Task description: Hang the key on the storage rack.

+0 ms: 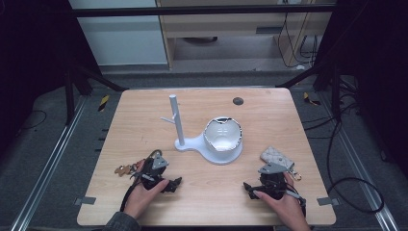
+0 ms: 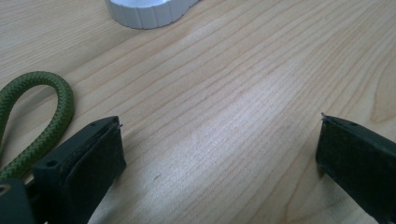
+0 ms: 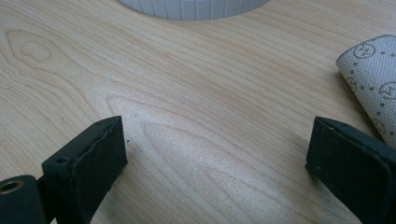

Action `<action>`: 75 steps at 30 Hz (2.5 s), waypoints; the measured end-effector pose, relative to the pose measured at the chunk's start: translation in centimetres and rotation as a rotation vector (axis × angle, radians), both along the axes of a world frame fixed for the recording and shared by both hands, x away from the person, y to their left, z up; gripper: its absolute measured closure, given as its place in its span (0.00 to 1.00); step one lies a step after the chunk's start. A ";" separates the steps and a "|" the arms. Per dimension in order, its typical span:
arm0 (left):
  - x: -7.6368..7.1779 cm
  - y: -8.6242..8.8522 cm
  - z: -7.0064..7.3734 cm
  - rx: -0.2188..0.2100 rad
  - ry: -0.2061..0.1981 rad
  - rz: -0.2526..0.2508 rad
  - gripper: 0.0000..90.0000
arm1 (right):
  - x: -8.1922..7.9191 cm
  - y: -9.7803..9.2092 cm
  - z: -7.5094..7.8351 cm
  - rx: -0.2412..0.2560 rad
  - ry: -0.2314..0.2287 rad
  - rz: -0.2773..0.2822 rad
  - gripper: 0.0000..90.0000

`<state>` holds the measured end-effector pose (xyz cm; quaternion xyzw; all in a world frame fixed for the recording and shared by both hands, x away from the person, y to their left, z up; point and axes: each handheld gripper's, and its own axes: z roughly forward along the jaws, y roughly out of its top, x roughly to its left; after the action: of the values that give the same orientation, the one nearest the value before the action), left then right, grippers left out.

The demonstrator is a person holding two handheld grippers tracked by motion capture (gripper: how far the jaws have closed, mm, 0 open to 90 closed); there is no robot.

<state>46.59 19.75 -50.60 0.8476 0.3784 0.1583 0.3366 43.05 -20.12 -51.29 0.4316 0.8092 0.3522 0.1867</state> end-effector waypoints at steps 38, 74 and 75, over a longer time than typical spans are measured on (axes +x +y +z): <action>3.3 7.7 6.8 0.224 0.146 0.016 0.40 | -0.1 0.1 0.0 -0.001 0.001 -0.006 0.05; 5.8 7.4 4.9 0.383 0.215 -0.103 0.66 | -0.3 0.1 0.0 -0.002 0.001 -0.004 0.05; 5.8 7.4 4.9 0.383 0.215 -0.103 0.66 | -0.3 0.1 0.0 -0.002 0.001 -0.004 0.05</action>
<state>52.41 27.19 -45.69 0.9263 0.3312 0.1188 0.1349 42.79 -20.00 -51.28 0.4334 0.8087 0.3509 0.1873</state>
